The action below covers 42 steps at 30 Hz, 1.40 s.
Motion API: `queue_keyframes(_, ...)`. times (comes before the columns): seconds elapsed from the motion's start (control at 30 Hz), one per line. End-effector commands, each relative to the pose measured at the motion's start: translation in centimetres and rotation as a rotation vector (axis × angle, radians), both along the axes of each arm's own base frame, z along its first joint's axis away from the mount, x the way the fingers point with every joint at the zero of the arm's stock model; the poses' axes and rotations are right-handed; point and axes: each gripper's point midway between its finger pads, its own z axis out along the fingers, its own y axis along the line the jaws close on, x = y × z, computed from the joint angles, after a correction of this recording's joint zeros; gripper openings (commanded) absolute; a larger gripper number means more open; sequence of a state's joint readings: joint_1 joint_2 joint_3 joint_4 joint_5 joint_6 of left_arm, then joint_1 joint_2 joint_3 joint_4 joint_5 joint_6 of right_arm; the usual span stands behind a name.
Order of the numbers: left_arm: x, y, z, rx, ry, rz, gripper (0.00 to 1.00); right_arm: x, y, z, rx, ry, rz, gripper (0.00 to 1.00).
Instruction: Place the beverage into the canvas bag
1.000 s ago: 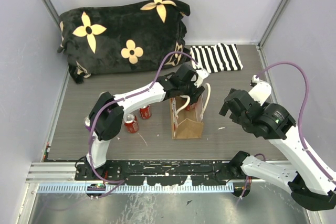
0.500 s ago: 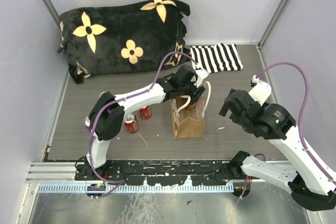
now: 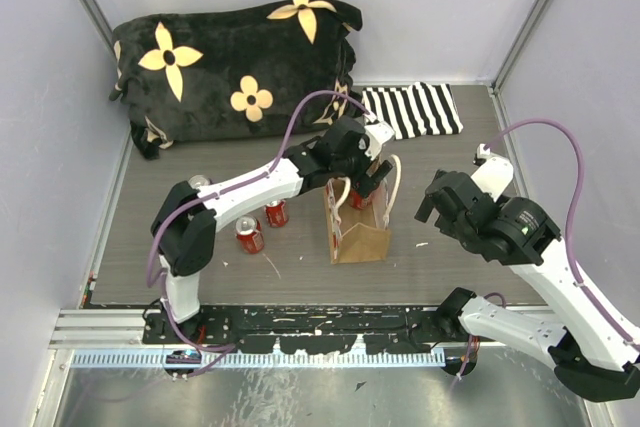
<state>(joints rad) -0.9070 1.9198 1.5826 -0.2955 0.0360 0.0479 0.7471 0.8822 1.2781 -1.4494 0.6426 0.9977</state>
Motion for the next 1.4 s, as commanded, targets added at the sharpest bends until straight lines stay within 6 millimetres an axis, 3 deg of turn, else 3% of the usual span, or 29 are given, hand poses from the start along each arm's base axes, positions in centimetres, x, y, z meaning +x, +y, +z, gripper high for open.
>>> queue_keyframes(0.0, -0.1, 0.9, 4.0, -0.04, -0.065, 0.017, 0.98, 0.7, 0.5, 0.4, 0.022, -0.035, -0.004, 1.0)
queue_keyframes(0.27, -1.4, 2.7, 6.6, -0.058, -0.073, 0.016, 0.98, 0.9, 0.7, 0.0, 0.027, -0.038, -0.005, 1.0)
queue_keyframes(0.43, 0.1, 5.5, 8.7, -0.081, -0.11, 0.1, 0.98, 1.0, 0.8, -0.1, 0.025, -0.037, -0.003, 1.0)
queue_keyframes(0.57, 3.2, 10.1, 12.2, -0.128, -0.15, 0.231, 0.98, 0.9, 0.8, -0.2, 0.027, -0.033, -0.002, 1.0)
queue_keyframes(0.7, 5.6, 16.9, 14.1, -0.124, -0.129, 0.355, 0.98, 0.8, 0.6, -0.1, 0.027, -0.033, -0.009, 1.0)
queue_keyframes(0.8, 4.4, 20.9, 12.0, -0.042, -0.03, 0.336, 0.98, 0.9, 0.7, -0.3, 0.024, -0.033, -0.008, 1.0)
queue_keyframes(0.93, -0.5, 23.4, 6.6, 0.138, 0.146, 0.219, 0.98, 1.5, 1.5, -0.8, 0.015, -0.026, 0.013, 1.0)
queue_keyframes(1.03, -2.7, 24.0, 4.1, 0.185, 0.23, 0.191, 0.98, 2.1, 2.2, -1.2, 0.008, -0.016, 0.037, 1.0)
queue_keyframes(1.13, -3.3, 24.5, 2.5, 0.217, 0.274, 0.193, 0.98, 2.5, 2.8, -1.5, 0.006, -0.008, 0.054, 1.0)
queue_keyframes(1.37, -4.6, 23.0, 0.8, 0.245, 0.37, 0.128, 0.98, 2.7, 3.1, -1.4, 0.011, -0.011, 0.063, 1.0)
